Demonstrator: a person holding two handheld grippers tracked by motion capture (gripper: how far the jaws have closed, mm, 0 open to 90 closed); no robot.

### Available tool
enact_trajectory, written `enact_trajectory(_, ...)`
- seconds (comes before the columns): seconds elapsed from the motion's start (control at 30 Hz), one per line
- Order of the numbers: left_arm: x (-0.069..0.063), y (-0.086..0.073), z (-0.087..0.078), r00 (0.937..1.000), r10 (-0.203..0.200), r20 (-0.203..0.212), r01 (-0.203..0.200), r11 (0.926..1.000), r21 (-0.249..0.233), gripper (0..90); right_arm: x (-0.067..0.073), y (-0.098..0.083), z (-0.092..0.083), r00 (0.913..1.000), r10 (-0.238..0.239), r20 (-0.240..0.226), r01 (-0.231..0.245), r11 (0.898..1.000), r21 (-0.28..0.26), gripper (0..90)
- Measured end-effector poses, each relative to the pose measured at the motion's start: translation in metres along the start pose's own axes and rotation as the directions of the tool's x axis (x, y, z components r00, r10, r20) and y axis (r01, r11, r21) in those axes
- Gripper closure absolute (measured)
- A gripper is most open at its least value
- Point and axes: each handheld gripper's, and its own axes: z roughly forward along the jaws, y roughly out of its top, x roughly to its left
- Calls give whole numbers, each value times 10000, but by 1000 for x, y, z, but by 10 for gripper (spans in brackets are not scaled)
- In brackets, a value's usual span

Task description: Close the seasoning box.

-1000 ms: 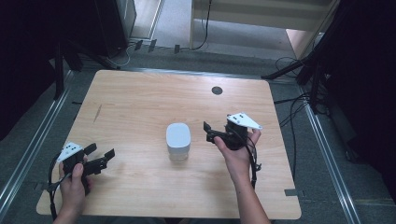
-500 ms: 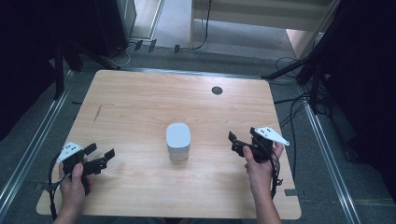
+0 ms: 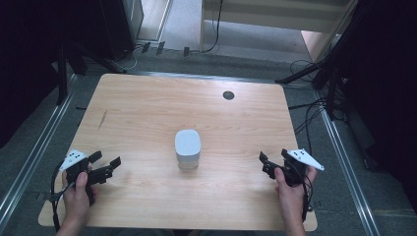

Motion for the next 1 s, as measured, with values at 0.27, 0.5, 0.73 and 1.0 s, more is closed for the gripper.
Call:
enact_trajectory(0.27,0,0,0,10000,29,5,-29,10000,37,144,-18,-24,-12,9993,68,356,-81,9993,357,128)
enact_trajectory(0.5,0,0,0,10000,27,3,-27,10000,5,144,-35,-40,-25,9974,171,707,-210,9983,540,129)
enact_trajectory(0.73,0,0,0,10000,18,-3,-18,10000,0,144,-50,-49,-41,9956,99,935,-164,9975,687,129)
enact_trajectory(1.0,0,0,0,10000,66,-27,-66,10000,41,144,-60,-61,-49,9944,517,917,-564,9972,501,131)
